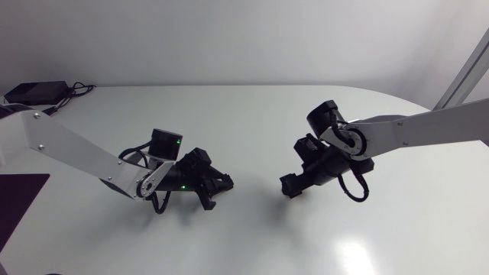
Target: Separate the duplo bricks
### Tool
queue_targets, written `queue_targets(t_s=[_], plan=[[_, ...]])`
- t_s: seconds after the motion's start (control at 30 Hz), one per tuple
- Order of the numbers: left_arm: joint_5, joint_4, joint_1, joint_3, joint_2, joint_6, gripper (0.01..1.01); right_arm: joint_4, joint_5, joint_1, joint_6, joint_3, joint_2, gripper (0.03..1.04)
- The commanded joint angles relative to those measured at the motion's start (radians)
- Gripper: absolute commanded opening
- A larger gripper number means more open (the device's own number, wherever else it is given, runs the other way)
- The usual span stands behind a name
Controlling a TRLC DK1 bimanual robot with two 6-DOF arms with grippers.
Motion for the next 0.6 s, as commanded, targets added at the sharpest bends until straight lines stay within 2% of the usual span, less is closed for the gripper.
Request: queue_targets(t_s=[0.0,0.07,0.2,0.3,0.43,0.57], plan=[[0.004,0.009,0.02,-0.008,0.025,0.014,0.472,-0.008,-0.004,0.006,-0.021,-0.023,-0.017,1.0],[0.004,0.016,0.026,-0.026,0.025,0.019,0.525,-0.008,-0.004,0.007,-0.021,-0.023,-0.016,1.0],[0.004,0.016,0.068,-0.061,0.022,0.054,0.531,-0.008,-0.004,0.009,-0.022,-0.028,-0.016,1.0],[0.008,0.016,0.091,-0.087,0.015,0.073,0.59,-0.005,-0.004,0.01,-0.022,-0.028,-0.011,1.0],[0.013,0.016,0.101,-0.097,-0.018,0.077,0.615,-0.002,-0.004,0.022,-0.022,-0.026,-0.008,1.0],[-0.01,-0.016,0.037,-0.052,-0.118,0.003,0.805,0.006,-0.004,0.024,-0.019,-0.029,-0.005,1.0]])
